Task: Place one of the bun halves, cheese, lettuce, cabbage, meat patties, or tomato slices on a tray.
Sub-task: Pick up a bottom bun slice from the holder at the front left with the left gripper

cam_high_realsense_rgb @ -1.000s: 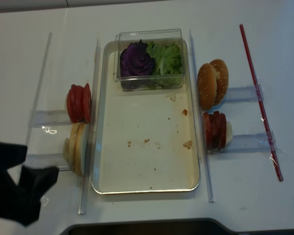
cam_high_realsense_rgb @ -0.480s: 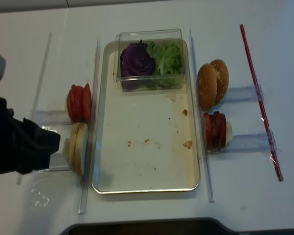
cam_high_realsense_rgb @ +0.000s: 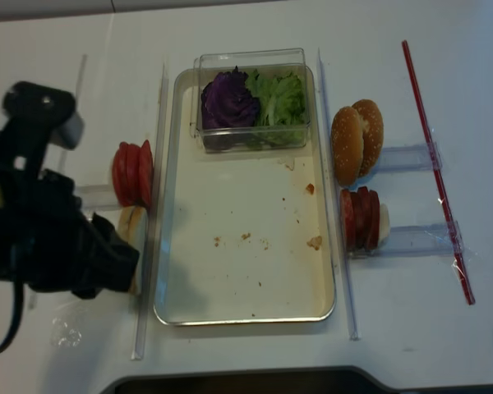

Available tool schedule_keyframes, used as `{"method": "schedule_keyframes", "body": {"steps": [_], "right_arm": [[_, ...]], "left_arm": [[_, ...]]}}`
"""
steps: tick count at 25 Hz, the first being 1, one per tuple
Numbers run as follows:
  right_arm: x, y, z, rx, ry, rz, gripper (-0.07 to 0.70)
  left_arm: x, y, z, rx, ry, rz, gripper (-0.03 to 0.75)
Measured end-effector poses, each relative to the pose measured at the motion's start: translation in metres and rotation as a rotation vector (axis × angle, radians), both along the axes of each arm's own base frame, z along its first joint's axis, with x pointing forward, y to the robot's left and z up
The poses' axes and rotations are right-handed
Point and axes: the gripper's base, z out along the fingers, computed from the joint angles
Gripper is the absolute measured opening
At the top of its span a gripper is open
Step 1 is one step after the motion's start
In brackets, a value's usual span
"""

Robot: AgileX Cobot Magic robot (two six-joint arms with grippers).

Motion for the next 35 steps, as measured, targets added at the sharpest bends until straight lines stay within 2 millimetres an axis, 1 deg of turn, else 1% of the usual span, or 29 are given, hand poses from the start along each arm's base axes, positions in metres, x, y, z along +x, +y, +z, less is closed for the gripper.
{"method": "schedule_keyframes", "body": {"steps": [3, 6, 10, 14, 19, 26, 35], "right_arm": [[0.000, 0.000, 0.000, 0.000, 0.000, 0.000, 0.699], [0.000, 0.000, 0.000, 0.000, 0.000, 0.000, 0.699], [0.000, 0.000, 0.000, 0.000, 0.000, 0.000, 0.699], [0.000, 0.000, 0.000, 0.000, 0.000, 0.000, 0.699], [0.000, 0.000, 0.000, 0.001, 0.002, -0.001, 0.699], [0.000, 0.000, 0.000, 0.001, 0.002, -0.001, 0.699], [0.000, 0.000, 0.000, 0.001, 0.002, -0.001, 0.699]], "left_arm": [[0.011, -0.005, -0.006, 0.084, 0.022, 0.058, 0.323], [0.019, -0.011, -0.008, 0.132, 0.022, 0.105, 0.323], [0.028, -0.019, -0.012, 0.135, 0.016, 0.179, 0.323], [0.038, -0.026, -0.022, 0.134, 0.062, 0.233, 0.323], [0.050, -0.027, -0.033, 0.191, 0.071, 0.274, 0.323], [0.058, -0.029, -0.031, 0.152, -0.001, 0.301, 0.323], [0.060, -0.030, -0.030, 0.136, -0.020, 0.299, 0.323]]}}
